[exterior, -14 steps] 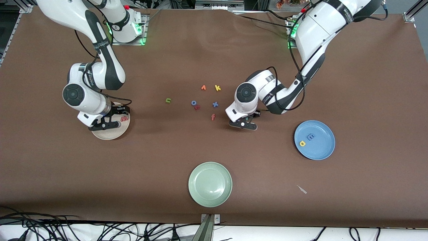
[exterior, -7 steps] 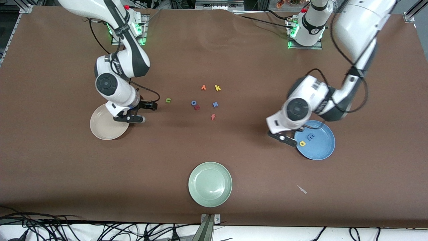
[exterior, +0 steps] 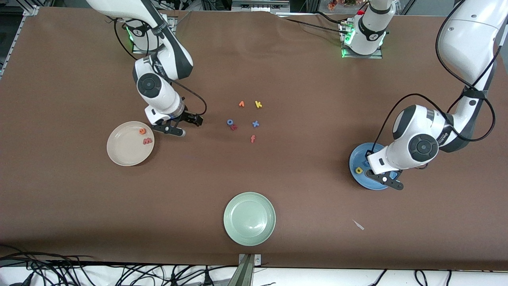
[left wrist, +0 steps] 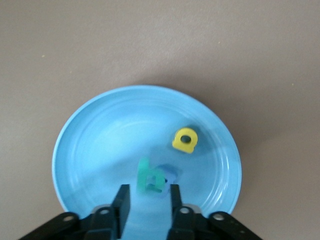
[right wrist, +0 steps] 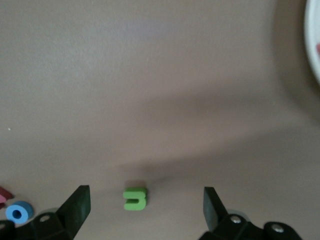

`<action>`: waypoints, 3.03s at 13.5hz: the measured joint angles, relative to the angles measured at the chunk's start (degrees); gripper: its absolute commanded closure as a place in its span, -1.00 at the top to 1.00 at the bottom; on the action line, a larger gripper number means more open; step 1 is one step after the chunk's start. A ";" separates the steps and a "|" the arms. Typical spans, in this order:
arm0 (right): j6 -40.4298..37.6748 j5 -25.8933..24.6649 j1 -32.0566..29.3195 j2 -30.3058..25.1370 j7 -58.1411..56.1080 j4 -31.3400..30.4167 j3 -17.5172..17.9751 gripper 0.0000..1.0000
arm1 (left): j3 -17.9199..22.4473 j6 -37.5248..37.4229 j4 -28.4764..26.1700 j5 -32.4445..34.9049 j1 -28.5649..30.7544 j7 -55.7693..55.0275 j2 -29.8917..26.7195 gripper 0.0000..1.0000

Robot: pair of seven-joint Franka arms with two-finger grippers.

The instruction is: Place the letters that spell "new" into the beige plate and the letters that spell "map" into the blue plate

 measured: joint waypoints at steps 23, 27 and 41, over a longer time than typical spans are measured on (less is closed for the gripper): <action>6.51 0.00 3.31 4.45 3.67 -2.38 0.61 -0.33 | 22.56 -22.52 -0.11 -25.40 -19.40 -5.55 -36.60 1.00; 6.84 0.00 3.31 4.40 4.41 -2.40 0.61 -0.52 | 23.92 -21.76 -3.51 -27.43 -19.24 -5.55 -39.25 1.00; -8.21 -0.19 3.31 2.36 -11.64 5.08 -7.67 -0.59 | 23.71 -25.39 -2.96 -27.43 -19.35 -6.00 -39.55 1.00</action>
